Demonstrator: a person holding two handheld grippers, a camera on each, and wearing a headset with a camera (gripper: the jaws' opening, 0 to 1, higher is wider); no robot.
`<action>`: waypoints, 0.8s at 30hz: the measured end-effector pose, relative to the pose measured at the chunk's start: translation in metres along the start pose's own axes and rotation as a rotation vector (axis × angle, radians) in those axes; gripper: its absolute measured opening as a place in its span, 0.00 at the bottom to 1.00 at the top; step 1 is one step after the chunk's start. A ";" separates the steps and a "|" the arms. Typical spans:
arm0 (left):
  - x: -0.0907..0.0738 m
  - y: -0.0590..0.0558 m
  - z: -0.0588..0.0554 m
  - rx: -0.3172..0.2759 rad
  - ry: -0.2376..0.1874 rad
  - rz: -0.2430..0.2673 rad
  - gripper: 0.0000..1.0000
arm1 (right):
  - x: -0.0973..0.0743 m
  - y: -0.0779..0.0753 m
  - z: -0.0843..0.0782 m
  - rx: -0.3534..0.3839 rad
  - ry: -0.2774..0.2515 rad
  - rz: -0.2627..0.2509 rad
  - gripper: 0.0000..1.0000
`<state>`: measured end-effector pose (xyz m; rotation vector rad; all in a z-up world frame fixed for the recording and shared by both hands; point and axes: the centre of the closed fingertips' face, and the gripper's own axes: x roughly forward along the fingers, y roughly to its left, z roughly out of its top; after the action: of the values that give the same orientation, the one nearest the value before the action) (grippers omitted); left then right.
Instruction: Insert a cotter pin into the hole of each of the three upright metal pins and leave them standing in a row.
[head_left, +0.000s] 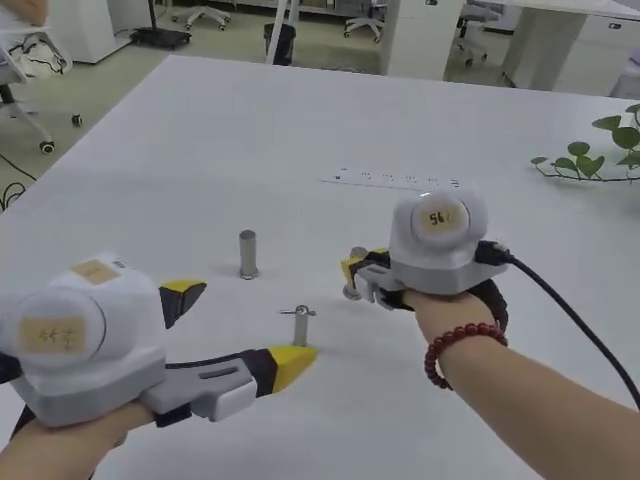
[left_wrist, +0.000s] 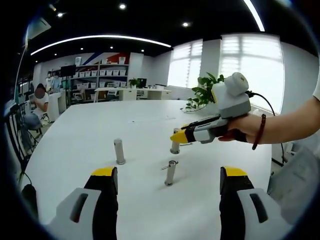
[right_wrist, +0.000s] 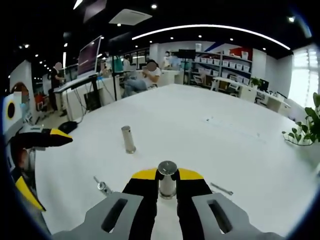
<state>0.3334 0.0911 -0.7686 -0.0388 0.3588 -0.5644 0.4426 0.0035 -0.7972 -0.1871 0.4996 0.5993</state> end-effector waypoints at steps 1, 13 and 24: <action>0.000 0.000 0.000 0.001 -0.001 0.000 0.84 | -0.001 0.000 -0.001 0.007 -0.001 -0.006 0.13; -0.002 -0.003 0.003 0.002 -0.008 -0.001 0.82 | -0.014 0.010 -0.019 0.040 0.004 -0.063 0.13; -0.004 -0.007 0.002 0.017 -0.007 -0.009 0.79 | -0.026 0.011 -0.034 0.056 0.013 -0.107 0.13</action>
<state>0.3277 0.0868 -0.7645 -0.0257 0.3468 -0.5756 0.4043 -0.0104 -0.8139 -0.1634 0.5152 0.4797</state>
